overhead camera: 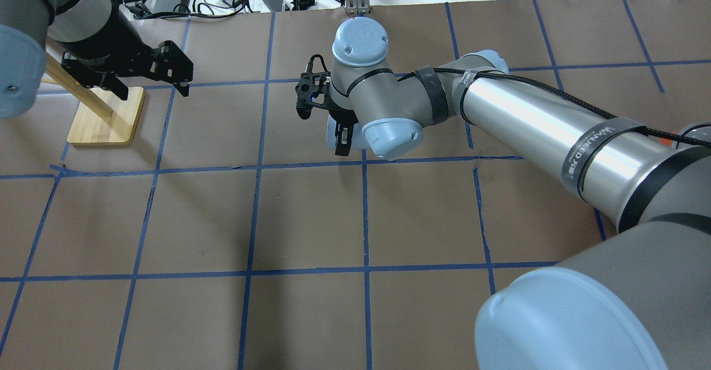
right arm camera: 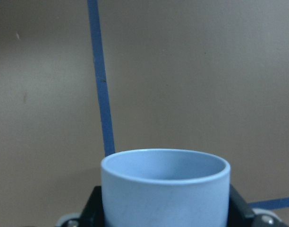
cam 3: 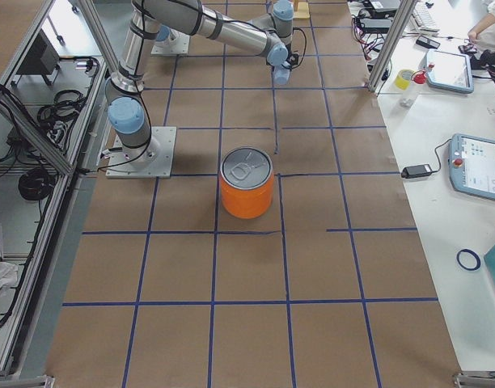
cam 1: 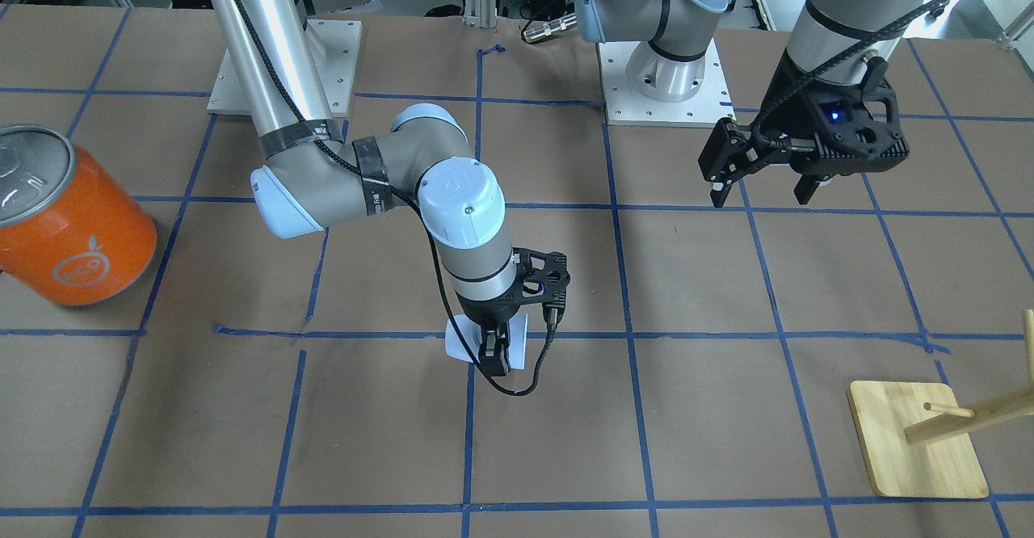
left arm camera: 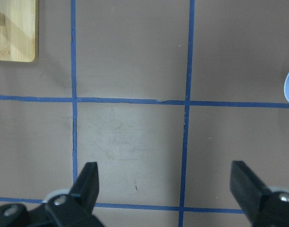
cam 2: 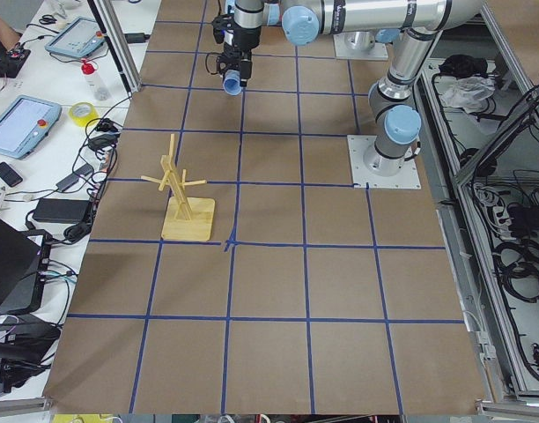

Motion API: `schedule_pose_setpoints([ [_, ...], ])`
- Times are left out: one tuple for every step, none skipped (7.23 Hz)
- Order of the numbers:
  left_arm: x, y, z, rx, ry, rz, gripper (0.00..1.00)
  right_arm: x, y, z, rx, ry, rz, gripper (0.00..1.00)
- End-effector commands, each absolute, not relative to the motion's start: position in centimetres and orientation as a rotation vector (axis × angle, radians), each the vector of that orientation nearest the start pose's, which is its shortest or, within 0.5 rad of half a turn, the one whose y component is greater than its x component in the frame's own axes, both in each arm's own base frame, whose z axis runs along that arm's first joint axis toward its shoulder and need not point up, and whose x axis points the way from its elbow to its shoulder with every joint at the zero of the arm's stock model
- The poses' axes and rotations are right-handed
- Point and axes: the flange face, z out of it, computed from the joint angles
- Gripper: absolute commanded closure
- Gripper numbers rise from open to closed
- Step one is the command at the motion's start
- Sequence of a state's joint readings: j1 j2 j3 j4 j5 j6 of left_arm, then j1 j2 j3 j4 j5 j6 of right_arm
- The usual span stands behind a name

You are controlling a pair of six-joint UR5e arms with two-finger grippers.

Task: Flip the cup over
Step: 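Carry the white cup with the right gripper toward the table center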

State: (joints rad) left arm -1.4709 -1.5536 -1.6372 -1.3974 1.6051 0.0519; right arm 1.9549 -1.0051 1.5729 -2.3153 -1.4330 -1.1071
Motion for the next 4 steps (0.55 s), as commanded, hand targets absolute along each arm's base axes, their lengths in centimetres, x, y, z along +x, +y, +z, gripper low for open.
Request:
schedule_pose_setpoints([
  [-7.8,-50.6,48.1,-0.082,3.09,-0.187,0.0,39.7,-56.3,22.6,-2.103,2.167,-0.37,0.68],
  [-7.8,-50.6,47.9,-0.082,3.089,-0.18,0.0,39.7,-56.3,21.7,-2.102,2.165,-0.35,0.6],
  [-7.8,-50.6,47.9,-0.084,3.092,-0.181,0.0,39.6,-56.4,21.1,-2.096,2.17,-0.348,0.31],
  [-7.8,-50.6,47.8,-0.084,3.093,-0.176,0.0,39.8,-56.5,21.0,-2.093,2.173,-0.354,0.21],
])
